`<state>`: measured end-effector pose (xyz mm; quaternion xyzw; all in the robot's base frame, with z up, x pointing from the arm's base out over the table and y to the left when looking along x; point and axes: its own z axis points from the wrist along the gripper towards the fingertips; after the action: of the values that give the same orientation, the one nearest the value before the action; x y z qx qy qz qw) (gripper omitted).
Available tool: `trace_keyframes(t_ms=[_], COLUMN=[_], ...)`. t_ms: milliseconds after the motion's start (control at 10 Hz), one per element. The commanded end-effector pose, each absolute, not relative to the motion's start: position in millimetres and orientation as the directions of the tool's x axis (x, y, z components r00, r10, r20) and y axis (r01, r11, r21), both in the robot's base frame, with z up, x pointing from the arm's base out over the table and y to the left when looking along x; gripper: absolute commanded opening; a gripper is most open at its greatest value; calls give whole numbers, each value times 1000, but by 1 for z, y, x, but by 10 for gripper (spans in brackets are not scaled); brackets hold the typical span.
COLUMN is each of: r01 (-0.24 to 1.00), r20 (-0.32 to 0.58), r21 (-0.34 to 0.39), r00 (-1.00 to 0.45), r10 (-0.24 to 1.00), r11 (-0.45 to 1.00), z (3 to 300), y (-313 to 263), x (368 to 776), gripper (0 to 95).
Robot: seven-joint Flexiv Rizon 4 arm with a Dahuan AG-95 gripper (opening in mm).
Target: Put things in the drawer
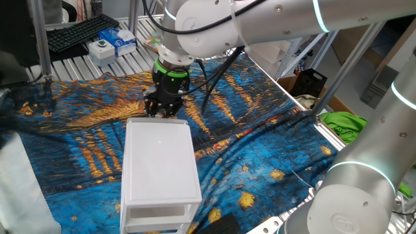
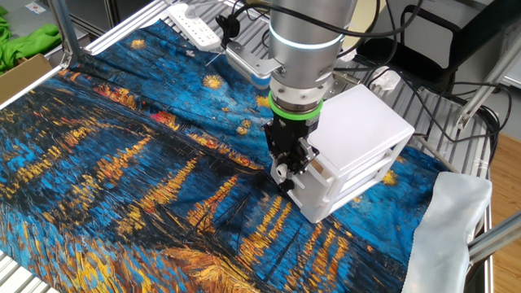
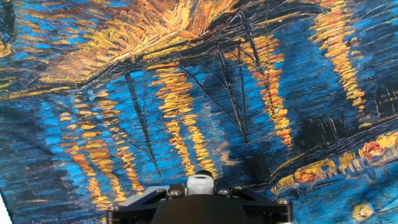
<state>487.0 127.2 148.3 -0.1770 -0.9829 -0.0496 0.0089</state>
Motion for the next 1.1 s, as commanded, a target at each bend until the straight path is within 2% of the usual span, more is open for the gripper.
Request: trace_keyframes(t_ms=[100, 700, 800, 1100], r01=[354, 373, 367, 360], r20=[37, 47, 49, 70], r21=[91, 67, 32, 12], r00=[-935, -927, -929, -931], r10=[352, 371, 366, 359], r11=[931, 925, 930, 933], z=[148, 148, 148, 148], y=[127, 127, 127, 127], x=[487, 487, 487, 487], gripper=[0, 0, 0, 0])
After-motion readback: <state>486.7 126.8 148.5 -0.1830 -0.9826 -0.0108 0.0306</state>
